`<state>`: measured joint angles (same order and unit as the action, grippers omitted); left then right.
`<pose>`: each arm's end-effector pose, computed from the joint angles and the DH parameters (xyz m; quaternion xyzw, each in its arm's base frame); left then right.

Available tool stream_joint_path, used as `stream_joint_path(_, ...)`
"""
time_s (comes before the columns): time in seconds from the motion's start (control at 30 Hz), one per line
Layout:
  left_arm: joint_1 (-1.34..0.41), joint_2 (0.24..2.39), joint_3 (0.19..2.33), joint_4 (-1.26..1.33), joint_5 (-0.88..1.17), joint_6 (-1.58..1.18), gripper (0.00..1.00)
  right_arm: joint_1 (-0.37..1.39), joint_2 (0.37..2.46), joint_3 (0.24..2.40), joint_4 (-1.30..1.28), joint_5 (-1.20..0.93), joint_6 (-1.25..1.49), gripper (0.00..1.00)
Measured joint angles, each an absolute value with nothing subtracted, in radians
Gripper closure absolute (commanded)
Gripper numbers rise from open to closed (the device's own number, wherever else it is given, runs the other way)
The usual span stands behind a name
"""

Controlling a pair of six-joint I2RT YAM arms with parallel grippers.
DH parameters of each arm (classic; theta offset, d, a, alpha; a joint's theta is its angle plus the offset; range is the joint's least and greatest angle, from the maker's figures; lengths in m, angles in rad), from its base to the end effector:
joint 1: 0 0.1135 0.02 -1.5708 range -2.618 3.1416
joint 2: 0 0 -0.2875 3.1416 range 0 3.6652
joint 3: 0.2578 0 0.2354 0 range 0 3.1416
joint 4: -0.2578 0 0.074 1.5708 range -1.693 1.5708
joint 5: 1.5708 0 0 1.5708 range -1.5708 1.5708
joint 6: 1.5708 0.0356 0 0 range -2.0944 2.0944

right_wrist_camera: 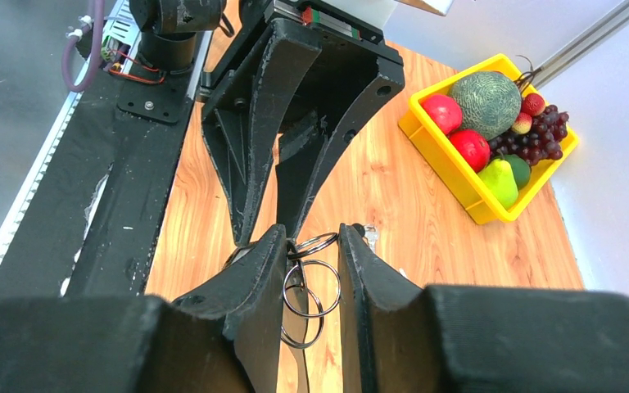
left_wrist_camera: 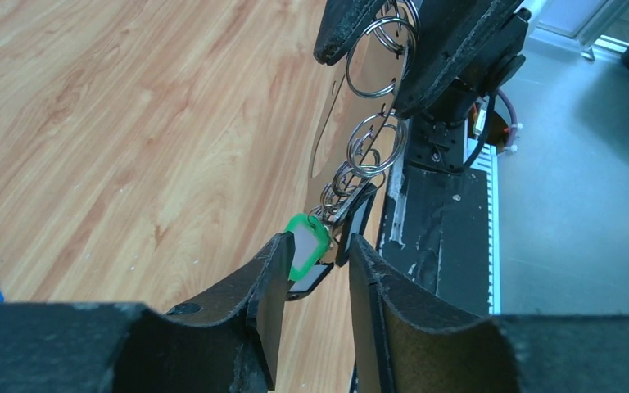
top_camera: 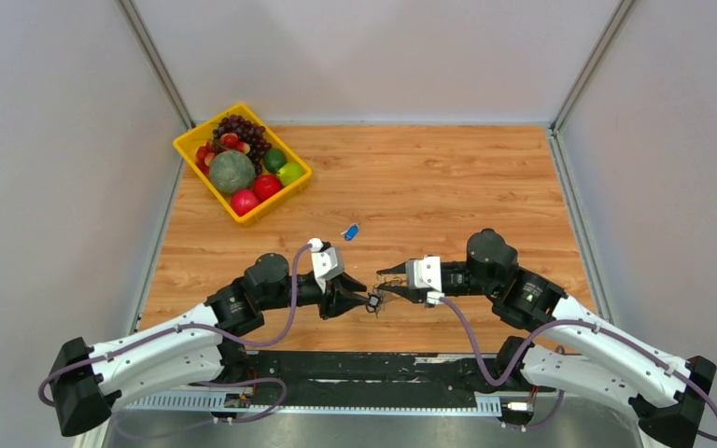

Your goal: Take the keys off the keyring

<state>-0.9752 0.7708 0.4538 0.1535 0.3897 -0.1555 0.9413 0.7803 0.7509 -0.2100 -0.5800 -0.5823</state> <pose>0.0753 -0.1353 0.2825 0.4130 0.6362 -0.4647 0.4569 0.0701 0.1293 0.3444 -0.6480 0.4234 0.3269 0.5422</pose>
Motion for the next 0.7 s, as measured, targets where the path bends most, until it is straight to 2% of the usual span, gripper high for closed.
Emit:
stream_joint_path(0.13,-0.975,0.771,0.454,0.158,0.399,-0.16,0.49,0.941,0.781,0.751,-0.21,-0.574,-0.582,1.0)
stream_joint_path(0.23,-0.975,0.771,0.454,0.168,0.416,-0.159,0.48,0.941,0.781,0.751,-0.212,-0.573,-0.582,1.0)
stream_joint_path(0.4,-0.975,0.771,0.453,0.206,0.453,-0.16,0.54,0.941,0.781,0.751,-0.212,-0.573,-0.582,1.0)
stream_joint_path(0.7,-0.975,0.793,0.453,0.234,0.495,-0.17,0.58,0.941,0.784,0.751,-0.213,-0.566,-0.582,1.0)
